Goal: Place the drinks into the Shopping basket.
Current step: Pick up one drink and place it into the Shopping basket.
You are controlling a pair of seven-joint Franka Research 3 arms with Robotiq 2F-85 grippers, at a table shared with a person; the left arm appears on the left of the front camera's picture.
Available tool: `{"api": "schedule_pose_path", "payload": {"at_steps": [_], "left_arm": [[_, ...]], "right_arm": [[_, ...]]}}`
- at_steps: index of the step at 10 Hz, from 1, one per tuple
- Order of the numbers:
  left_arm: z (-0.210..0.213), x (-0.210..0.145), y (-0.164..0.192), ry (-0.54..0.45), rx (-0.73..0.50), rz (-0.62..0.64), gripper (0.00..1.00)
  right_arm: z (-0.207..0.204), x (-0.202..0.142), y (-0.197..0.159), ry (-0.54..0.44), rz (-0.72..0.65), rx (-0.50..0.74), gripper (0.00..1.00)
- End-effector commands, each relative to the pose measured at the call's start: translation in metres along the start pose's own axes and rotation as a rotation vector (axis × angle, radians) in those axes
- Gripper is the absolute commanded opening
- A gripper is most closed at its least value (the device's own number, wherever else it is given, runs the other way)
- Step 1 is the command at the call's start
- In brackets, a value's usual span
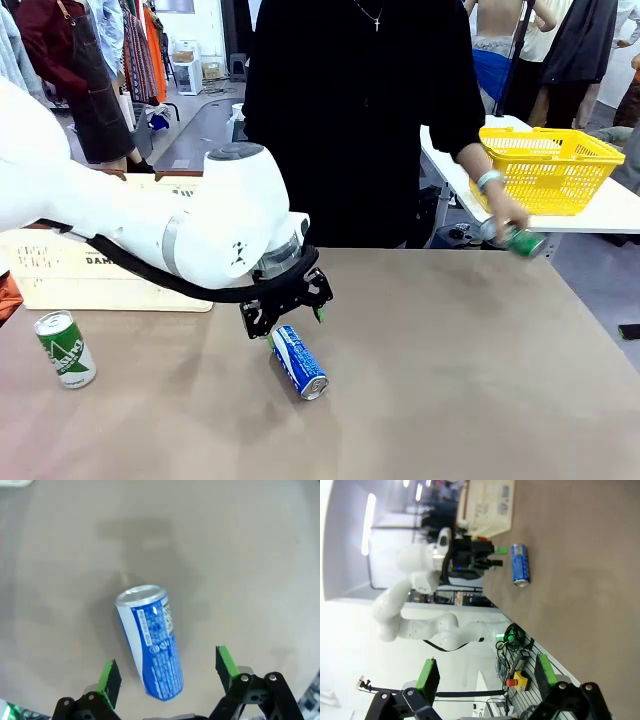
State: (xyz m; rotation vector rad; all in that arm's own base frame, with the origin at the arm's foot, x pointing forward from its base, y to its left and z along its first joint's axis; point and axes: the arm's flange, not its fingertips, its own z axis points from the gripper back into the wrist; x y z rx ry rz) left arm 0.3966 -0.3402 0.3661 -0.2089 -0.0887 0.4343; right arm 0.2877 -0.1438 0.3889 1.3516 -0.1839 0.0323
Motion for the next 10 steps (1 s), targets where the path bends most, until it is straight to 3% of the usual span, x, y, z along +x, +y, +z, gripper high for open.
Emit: {"api": "schedule_pose_path", "payload": {"at_steps": [1,5,9,10], "left_arm": [[-0.019,-0.006,-0.017,-0.014,0.100,-0.010,1.00],[-0.060,-0.002,-0.010,0.042,0.146,-0.038,1.00],[-0.066,-0.002,-0.005,0.028,0.149,-0.089,1.00],[-0.067,-0.002,-0.006,0.041,0.166,-0.092,0.40]], "right_arm": [[0.001,-0.002,0.005,0.015,-0.020,-0.006,1.00],[0.001,-0.002,0.005,0.015,-0.020,-0.006,1.00],[0.001,-0.002,0.005,0.015,-0.020,-0.006,1.00],[0.001,-0.002,0.005,0.015,-0.020,-0.006,1.00]]}}
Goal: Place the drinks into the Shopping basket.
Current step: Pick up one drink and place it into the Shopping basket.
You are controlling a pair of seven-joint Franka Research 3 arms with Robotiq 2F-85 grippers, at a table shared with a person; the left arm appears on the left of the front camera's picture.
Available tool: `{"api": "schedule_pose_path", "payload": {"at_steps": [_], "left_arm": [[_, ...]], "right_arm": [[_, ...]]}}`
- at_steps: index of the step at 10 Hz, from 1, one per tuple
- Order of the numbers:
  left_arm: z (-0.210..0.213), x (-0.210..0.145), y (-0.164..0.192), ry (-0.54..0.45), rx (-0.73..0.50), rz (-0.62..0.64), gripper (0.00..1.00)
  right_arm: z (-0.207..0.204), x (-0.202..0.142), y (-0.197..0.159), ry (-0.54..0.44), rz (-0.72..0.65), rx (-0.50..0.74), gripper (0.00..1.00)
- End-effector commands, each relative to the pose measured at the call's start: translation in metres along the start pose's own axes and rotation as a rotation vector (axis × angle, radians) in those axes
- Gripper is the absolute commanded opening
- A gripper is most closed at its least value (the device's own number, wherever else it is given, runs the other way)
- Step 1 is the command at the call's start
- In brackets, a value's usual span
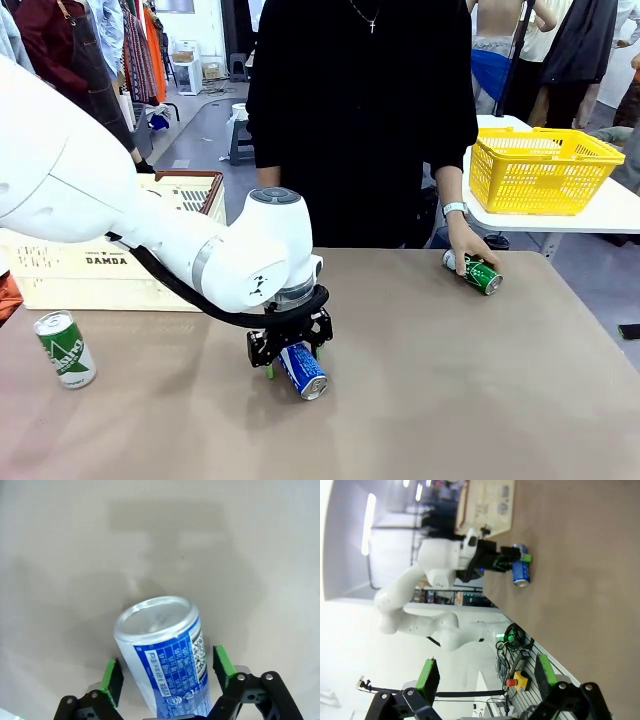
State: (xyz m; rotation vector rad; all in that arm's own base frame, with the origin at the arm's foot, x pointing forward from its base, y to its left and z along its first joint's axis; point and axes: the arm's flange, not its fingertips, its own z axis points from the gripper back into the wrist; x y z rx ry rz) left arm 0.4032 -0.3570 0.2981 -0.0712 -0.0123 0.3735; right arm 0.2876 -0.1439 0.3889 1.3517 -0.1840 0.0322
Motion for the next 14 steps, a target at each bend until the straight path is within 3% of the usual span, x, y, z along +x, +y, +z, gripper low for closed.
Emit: {"api": "schedule_pose_path", "payload": {"at_steps": [1,8,10,12,14], "left_arm": [[0.004,0.002,-0.003,-0.009,0.020,-0.026,0.00],[0.023,0.011,0.005,0.020,-0.015,-0.031,0.00],[0.079,0.008,0.020,0.107,-0.031,-0.164,0.00],[0.161,-0.003,0.050,0.086,-0.008,-0.336,0.00],[0.213,-0.029,0.088,0.103,0.005,-0.547,0.00]], "right_arm": [[0.001,-0.002,0.005,0.015,-0.020,-0.006,1.00],[0.001,-0.002,0.005,0.015,-0.020,-0.006,1.00],[0.001,-0.002,0.005,0.015,-0.020,-0.006,1.00],[0.001,-0.002,0.005,0.015,-0.020,-0.006,1.00],[0.001,-0.002,0.005,0.015,-0.020,-0.006,1.00]]}}
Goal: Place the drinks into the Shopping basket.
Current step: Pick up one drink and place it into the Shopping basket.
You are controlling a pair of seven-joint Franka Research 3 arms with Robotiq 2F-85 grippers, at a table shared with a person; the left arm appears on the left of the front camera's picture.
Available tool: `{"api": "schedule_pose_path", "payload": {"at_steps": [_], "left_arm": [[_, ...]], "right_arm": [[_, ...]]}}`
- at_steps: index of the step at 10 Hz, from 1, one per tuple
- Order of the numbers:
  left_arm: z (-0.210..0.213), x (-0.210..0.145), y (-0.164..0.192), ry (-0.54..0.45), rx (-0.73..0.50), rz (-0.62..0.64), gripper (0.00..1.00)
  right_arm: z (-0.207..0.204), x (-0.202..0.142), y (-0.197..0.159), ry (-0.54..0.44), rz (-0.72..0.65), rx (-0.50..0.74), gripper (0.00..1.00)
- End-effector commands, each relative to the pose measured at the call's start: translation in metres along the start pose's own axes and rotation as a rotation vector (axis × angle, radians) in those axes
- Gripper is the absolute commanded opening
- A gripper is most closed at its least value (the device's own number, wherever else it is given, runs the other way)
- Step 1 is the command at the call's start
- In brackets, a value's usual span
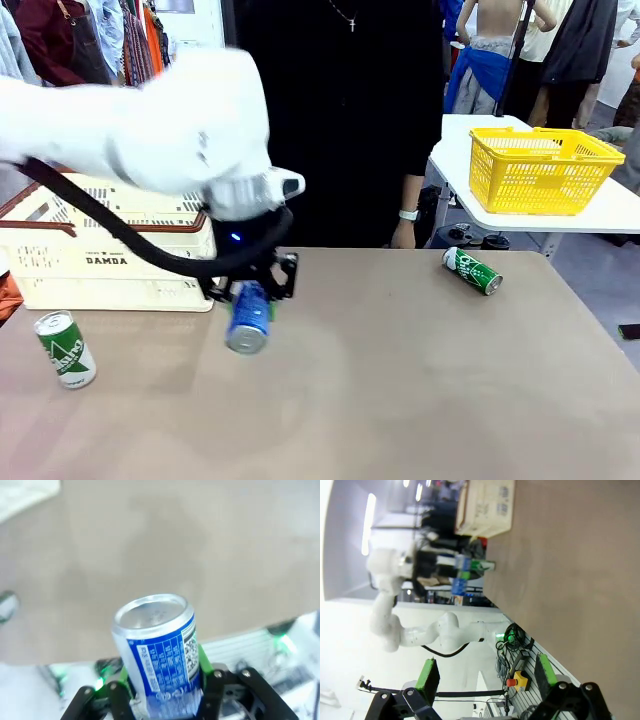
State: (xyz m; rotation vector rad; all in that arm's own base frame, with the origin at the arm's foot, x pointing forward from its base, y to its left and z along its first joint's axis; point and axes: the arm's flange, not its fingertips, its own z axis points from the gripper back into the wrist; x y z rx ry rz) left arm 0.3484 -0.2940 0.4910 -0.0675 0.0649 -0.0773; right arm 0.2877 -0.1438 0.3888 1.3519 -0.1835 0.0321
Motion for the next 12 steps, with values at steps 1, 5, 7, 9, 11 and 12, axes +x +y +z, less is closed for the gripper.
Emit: {"api": "schedule_pose_path", "payload": {"at_steps": [1,5,7,9,11,12], "left_arm": [[0.026,-0.033,0.034,0.040,-0.005,-0.236,0.00],[0.045,-0.058,0.043,0.062,-0.014,-0.390,0.00],[0.045,-0.058,0.043,0.062,-0.014,-0.390,0.00],[0.038,-0.064,0.051,0.068,-0.048,-0.420,0.00],[0.095,0.009,0.092,0.023,0.019,-0.285,0.00],[0.117,0.052,0.122,-0.031,-0.005,-0.199,0.00]], "right_arm": [[0.001,-0.002,0.005,0.015,-0.019,-0.007,1.00],[0.001,-0.002,0.005,0.015,-0.019,-0.007,1.00],[0.001,-0.002,0.005,0.015,-0.019,-0.007,1.00],[0.001,-0.002,0.005,0.015,-0.019,-0.007,1.00],[0.001,-0.002,0.005,0.015,-0.019,-0.007,1.00],[0.001,-0.002,0.005,0.015,-0.019,-0.007,1.00]]}}
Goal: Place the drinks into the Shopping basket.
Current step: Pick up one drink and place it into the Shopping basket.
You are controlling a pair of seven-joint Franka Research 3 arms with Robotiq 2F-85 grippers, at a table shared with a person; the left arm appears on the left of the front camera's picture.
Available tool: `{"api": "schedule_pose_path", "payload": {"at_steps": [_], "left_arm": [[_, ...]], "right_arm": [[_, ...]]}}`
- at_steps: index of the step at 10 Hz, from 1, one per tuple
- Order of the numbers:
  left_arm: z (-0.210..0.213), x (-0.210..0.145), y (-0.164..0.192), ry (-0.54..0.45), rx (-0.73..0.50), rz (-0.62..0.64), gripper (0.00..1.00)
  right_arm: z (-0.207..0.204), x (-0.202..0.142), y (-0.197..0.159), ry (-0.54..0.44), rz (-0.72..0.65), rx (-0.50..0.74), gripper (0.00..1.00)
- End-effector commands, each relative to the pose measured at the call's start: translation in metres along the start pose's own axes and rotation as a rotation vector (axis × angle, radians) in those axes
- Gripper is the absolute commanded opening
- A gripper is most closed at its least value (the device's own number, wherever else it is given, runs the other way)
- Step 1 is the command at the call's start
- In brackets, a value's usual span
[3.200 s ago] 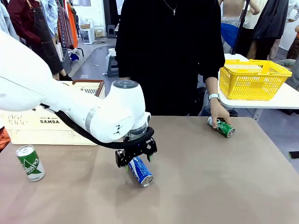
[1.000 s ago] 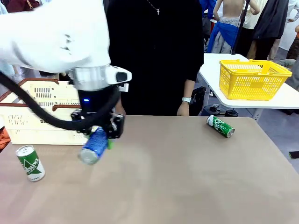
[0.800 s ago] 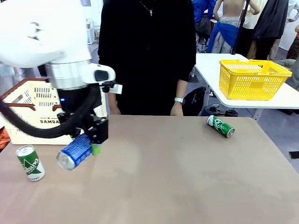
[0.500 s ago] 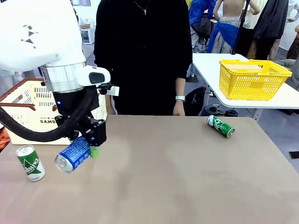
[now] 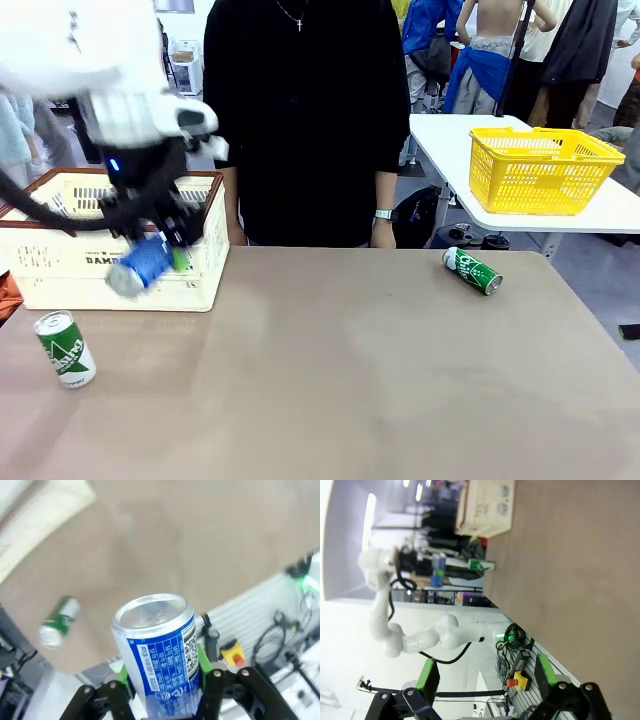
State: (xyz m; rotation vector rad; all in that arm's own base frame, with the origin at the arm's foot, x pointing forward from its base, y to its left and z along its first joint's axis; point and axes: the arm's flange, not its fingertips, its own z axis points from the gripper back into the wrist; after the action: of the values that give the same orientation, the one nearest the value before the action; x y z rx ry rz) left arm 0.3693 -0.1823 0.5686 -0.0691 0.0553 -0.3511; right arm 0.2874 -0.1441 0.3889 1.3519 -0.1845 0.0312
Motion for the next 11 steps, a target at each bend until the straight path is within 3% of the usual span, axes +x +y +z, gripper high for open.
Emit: {"api": "schedule_pose_path", "payload": {"at_steps": [1,2,3,6,11], "left_arm": [[0.041,0.061,0.053,-0.104,0.007,0.138,0.00],[0.044,0.082,0.074,-0.095,0.019,0.221,0.00],[0.044,0.103,0.095,-0.112,0.109,0.279,0.00],[0.029,0.153,0.147,-0.145,0.227,0.234,0.00],[0.023,0.143,0.142,-0.149,0.175,0.256,0.00]], "right_arm": [[0.001,-0.002,0.005,0.016,-0.019,-0.007,1.00],[0.001,-0.002,0.005,0.016,-0.019,-0.007,1.00],[0.001,-0.002,0.005,0.016,-0.019,-0.007,1.00],[0.001,-0.002,0.005,0.016,-0.019,-0.007,1.00],[0.001,-0.002,0.005,0.016,-0.019,-0.007,1.00]]}}
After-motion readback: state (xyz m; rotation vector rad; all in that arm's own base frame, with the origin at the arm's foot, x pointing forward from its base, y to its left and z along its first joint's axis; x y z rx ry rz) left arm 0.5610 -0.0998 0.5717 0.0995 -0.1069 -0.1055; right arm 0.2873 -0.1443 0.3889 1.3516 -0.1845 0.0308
